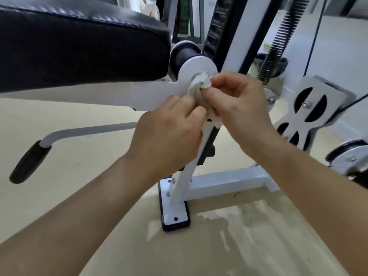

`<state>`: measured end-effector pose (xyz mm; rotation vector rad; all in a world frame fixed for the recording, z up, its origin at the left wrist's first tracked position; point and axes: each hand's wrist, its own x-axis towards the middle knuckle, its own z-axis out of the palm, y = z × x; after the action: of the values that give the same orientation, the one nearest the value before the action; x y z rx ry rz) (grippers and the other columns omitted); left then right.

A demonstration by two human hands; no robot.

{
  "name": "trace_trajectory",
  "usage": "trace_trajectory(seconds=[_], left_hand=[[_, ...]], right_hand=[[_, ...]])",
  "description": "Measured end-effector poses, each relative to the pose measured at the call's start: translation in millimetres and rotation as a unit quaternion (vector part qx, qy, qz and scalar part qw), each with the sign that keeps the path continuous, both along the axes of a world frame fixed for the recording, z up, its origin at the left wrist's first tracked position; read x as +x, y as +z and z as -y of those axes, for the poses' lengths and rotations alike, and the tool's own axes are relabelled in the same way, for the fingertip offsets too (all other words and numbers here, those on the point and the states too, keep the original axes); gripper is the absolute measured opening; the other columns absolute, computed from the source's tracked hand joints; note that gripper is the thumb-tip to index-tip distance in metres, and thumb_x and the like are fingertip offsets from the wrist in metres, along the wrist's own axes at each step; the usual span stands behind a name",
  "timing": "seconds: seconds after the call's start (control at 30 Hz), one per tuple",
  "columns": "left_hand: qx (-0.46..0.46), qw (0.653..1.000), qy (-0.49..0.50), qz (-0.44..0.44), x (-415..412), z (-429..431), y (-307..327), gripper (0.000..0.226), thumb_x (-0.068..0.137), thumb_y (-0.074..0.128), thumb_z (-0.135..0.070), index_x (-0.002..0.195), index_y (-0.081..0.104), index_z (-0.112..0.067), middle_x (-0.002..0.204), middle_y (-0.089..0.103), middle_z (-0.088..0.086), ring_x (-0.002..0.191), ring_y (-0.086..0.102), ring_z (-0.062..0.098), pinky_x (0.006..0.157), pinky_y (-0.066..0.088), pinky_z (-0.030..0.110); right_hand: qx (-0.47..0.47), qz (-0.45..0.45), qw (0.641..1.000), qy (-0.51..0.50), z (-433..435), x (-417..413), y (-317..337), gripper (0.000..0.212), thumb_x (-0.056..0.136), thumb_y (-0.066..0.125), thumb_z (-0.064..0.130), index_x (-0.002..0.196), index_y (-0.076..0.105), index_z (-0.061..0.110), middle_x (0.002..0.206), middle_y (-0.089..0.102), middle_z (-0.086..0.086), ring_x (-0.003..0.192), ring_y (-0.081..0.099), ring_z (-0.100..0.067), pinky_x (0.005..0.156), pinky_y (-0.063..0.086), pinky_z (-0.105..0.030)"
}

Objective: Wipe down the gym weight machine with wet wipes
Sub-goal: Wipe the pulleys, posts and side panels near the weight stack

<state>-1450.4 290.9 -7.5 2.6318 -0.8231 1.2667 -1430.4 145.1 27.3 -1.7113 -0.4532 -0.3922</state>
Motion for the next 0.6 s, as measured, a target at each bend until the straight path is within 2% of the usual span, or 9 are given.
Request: trace_trajectory(seconds=[0.03, 0.1, 0.17, 0.23, 0.27, 0.37, 0.47, 0.53, 0.6], left_hand=[[-0.004, 1.0, 0.01, -0.017, 0, 2, -1, 0.016, 0.082, 0.053, -0.008, 0.089, 0.068, -0.008, 0.087, 0.065, 0.008, 0.073, 0.056, 0.03, 0.044, 0.046, 0.036], [-0.027, 0.998, 0.023, -0.055, -1, 3, -3, 0.014, 0.08, 0.055, -0.006, 0.086, 0.067, -0.009, 0.085, 0.065, 0.007, 0.068, 0.056, 0.031, 0.044, 0.047, 0.036], [-0.057, 0.996, 0.028, -0.07, -2, 4, -3, 0.021, 0.079, 0.046, -0.013, 0.083, 0.066, -0.009, 0.081, 0.063, 0.007, 0.062, 0.055, 0.032, 0.045, 0.046, 0.035], [-0.077, 0.994, 0.018, -0.075, -3, 7, 0, 0.034, 0.078, 0.037, -0.022, 0.084, 0.067, -0.008, 0.078, 0.063, 0.007, 0.058, 0.054, 0.032, 0.045, 0.047, 0.035], [-0.082, 0.994, 0.014, -0.074, -3, 8, 3, 0.032, 0.078, 0.038, -0.019, 0.084, 0.068, -0.009, 0.077, 0.063, 0.007, 0.057, 0.053, 0.032, 0.045, 0.048, 0.037], [-0.083, 0.995, 0.023, -0.057, -1, 2, 10, 0.024, 0.079, 0.045, -0.012, 0.082, 0.069, -0.01, 0.074, 0.064, 0.005, 0.054, 0.051, 0.029, 0.044, 0.047, 0.037], [-0.07, 0.996, 0.021, -0.041, -6, -10, 8, 0.021, 0.079, 0.047, -0.012, 0.073, 0.068, -0.013, 0.075, 0.065, 0.002, 0.055, 0.055, 0.028, 0.043, 0.046, 0.035], [-0.078, 0.996, 0.011, -0.043, -11, -17, 7, 0.021, 0.08, 0.048, -0.015, 0.079, 0.069, -0.015, 0.082, 0.068, -0.001, 0.058, 0.059, 0.027, 0.044, 0.047, 0.034], [-0.087, 0.995, 0.013, -0.056, -14, -20, 10, 0.021, 0.082, 0.05, -0.018, 0.092, 0.067, -0.015, 0.088, 0.068, -0.002, 0.057, 0.058, 0.026, 0.045, 0.046, 0.032]], right_hand=[[-0.034, -0.01, 0.999, -0.004, -1, -1, -5, 0.027, 0.086, 0.066, 0.003, 0.068, 0.069, 0.023, 0.06, 0.065, 0.012, 0.06, 0.062, -0.004, 0.059, 0.05, -0.021], [-0.063, -0.044, 0.996, -0.048, 7, -2, -11, 0.024, 0.084, 0.066, 0.003, 0.067, 0.071, 0.018, 0.058, 0.067, 0.005, 0.057, 0.063, -0.007, 0.059, 0.053, -0.026], [-0.004, -0.067, 0.994, -0.085, 15, 0, -8, 0.014, 0.084, 0.064, 0.001, 0.074, 0.072, 0.007, 0.064, 0.071, -0.008, 0.061, 0.069, -0.019, 0.063, 0.059, -0.033], [0.031, -0.021, 0.995, -0.091, 14, 2, 4, 0.007, 0.086, 0.067, 0.006, 0.081, 0.072, 0.01, 0.071, 0.073, -0.007, 0.067, 0.071, -0.021, 0.063, 0.059, -0.034], [0.012, 0.024, 0.996, -0.082, 9, 3, 10, 0.006, 0.085, 0.069, 0.01, 0.083, 0.071, 0.015, 0.073, 0.072, -0.002, 0.068, 0.07, -0.016, 0.062, 0.057, -0.031], [-0.151, 0.166, 0.972, -0.071, -8, 5, 15, 0.008, 0.087, 0.069, 0.014, 0.087, 0.071, 0.022, 0.072, 0.064, 0.015, 0.064, 0.059, -0.002, 0.061, 0.046, -0.016], [-0.29, 0.24, 0.924, -0.072, -9, 11, -4, 0.01, 0.086, 0.067, 0.019, 0.09, 0.076, 0.019, 0.072, 0.062, 0.015, 0.064, 0.057, -0.005, 0.061, 0.051, -0.027], [-0.258, 0.167, 0.951, -0.025, -6, 11, -18, 0.011, 0.086, 0.068, 0.014, 0.092, 0.077, 0.017, 0.069, 0.063, 0.019, 0.059, 0.059, -0.002, 0.057, 0.052, -0.026], [-0.141, 0.027, 0.989, 0.036, -3, 8, -24, 0.013, 0.084, 0.069, 0.003, 0.09, 0.077, 0.012, 0.067, 0.07, 0.012, 0.056, 0.065, -0.005, 0.054, 0.051, -0.02]])
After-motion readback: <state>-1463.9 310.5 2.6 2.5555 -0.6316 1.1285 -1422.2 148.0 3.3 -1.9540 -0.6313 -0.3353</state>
